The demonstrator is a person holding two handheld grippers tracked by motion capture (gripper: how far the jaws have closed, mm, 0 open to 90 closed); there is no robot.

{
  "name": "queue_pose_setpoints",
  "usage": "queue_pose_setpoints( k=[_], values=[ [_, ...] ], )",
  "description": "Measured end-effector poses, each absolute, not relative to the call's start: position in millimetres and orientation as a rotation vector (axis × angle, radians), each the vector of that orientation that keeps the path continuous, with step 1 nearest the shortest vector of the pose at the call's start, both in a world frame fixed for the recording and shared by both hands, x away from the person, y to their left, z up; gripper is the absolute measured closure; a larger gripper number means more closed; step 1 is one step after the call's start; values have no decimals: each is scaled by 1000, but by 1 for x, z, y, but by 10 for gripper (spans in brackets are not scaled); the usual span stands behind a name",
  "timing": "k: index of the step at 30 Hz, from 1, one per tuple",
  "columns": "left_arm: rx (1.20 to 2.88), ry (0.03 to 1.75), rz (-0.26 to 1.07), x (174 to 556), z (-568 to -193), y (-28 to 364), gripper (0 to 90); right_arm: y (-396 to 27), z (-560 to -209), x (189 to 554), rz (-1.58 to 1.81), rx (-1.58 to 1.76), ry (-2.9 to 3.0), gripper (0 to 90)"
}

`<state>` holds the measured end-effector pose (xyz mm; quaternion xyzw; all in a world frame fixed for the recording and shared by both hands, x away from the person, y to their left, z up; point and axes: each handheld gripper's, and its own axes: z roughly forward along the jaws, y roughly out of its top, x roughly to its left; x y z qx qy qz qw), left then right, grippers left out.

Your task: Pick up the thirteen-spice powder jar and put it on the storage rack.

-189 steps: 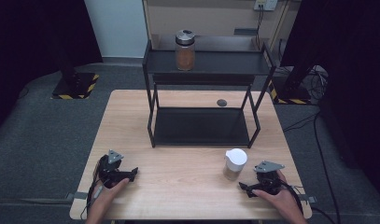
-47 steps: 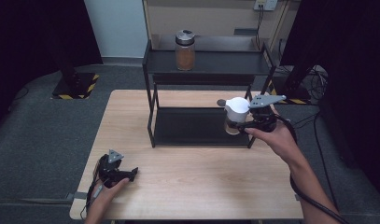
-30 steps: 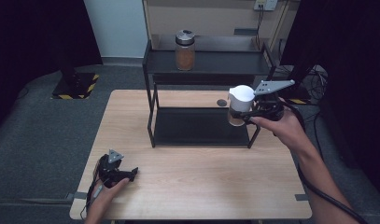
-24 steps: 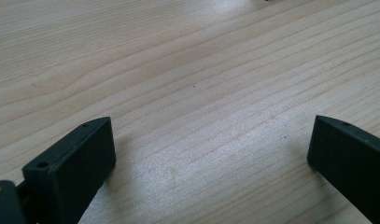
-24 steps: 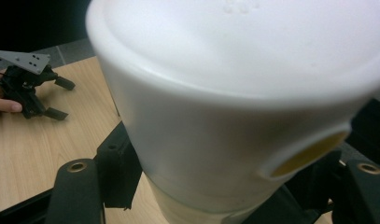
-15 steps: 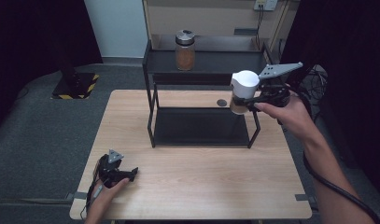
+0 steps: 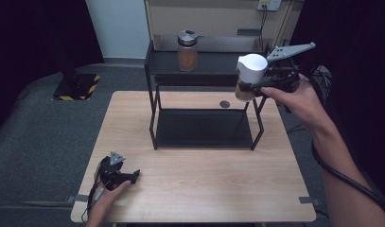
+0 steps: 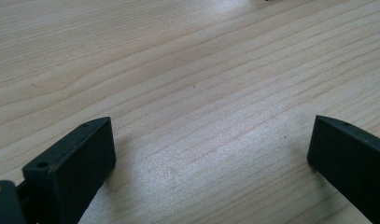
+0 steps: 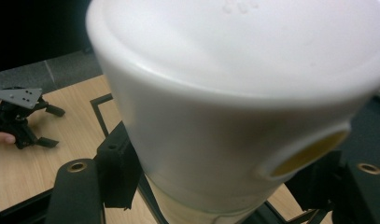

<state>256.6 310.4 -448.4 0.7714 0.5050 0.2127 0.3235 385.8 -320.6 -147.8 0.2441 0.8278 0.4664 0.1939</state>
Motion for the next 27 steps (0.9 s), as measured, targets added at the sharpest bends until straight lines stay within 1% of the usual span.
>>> queue_pose_setpoints(
  k=[15,27],
  values=[
    [2023,1325,558,257,-448,310,0,-311,-122,408,1312,724,2285,317],
    [2024,1325,558,257,-448,310,0,-303,-110,429,1309,756,2255,316]
  ],
)
